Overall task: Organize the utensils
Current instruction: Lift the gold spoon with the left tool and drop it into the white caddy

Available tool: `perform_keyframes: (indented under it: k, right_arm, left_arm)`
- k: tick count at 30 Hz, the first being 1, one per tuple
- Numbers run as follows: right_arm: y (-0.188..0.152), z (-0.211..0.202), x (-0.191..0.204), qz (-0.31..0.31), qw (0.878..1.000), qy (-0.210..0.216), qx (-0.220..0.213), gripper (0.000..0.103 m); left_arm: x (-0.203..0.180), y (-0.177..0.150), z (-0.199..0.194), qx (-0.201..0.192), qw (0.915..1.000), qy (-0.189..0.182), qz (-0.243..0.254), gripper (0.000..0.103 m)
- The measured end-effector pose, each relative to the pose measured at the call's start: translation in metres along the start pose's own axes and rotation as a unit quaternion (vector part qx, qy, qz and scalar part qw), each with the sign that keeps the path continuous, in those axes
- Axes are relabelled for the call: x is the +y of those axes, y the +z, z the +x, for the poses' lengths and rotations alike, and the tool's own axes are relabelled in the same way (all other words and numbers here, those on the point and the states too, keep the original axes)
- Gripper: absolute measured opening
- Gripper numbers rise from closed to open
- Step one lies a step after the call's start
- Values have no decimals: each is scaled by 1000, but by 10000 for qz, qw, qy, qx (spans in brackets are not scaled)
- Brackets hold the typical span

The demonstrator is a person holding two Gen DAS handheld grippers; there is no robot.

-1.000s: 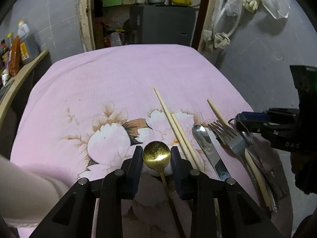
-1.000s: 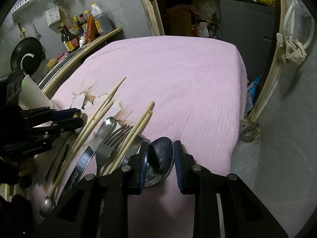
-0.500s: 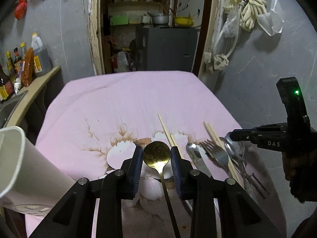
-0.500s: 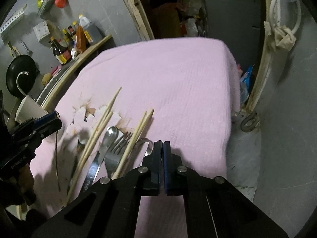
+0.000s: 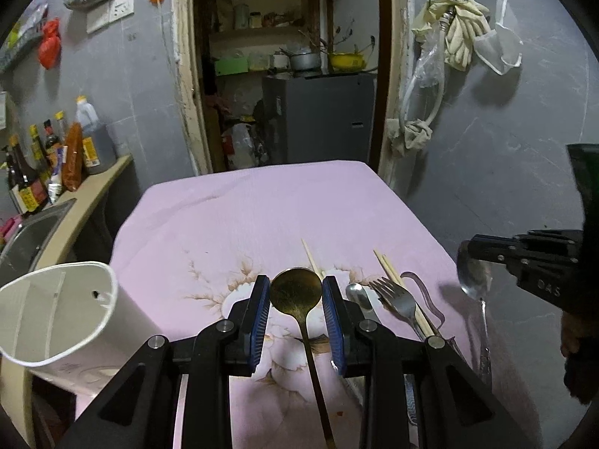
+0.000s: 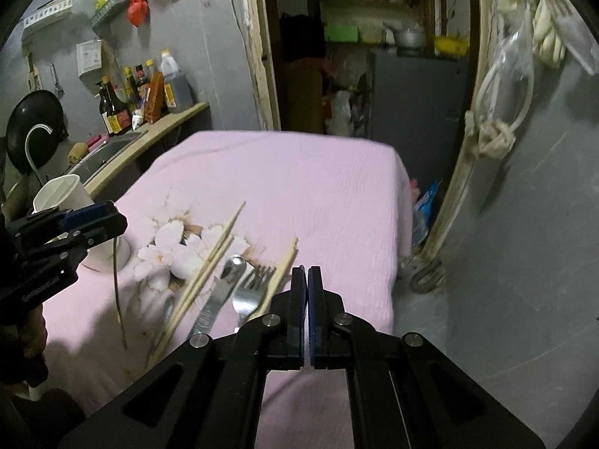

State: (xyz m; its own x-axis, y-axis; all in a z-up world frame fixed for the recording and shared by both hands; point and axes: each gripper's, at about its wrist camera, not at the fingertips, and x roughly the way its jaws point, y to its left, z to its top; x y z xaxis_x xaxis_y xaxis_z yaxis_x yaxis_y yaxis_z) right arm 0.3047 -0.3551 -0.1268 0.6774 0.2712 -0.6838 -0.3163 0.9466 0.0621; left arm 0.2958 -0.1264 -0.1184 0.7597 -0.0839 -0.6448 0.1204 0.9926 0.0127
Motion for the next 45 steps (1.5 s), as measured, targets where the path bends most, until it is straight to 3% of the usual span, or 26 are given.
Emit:
perform_keyframes:
  k: [10, 19, 27, 35, 45]
  right_arm:
    - [1, -41, 18, 80, 9991, -329, -257, 2]
    - [11, -95, 43, 245, 9899, -1110, -844, 2]
    - [46, -136, 97, 23, 9765, -1307, -1713, 2]
    - [94, -141, 187, -485, 9559, -1131, -2667, 2]
    - [134, -107, 268, -704, 9391, -998, -3213, 2]
  left_arm:
    - [11, 8, -23, -297, 9991, 278, -136, 27]
    - [23, 20, -59, -682, 9972, -147, 254, 27]
    - [58, 38, -100, -996, 9940, -435, 127, 27]
    - [125, 54, -135, -1320, 9898, -421, -336, 27]
    - [227, 71, -149, -1763, 9800, 210, -903, 27]
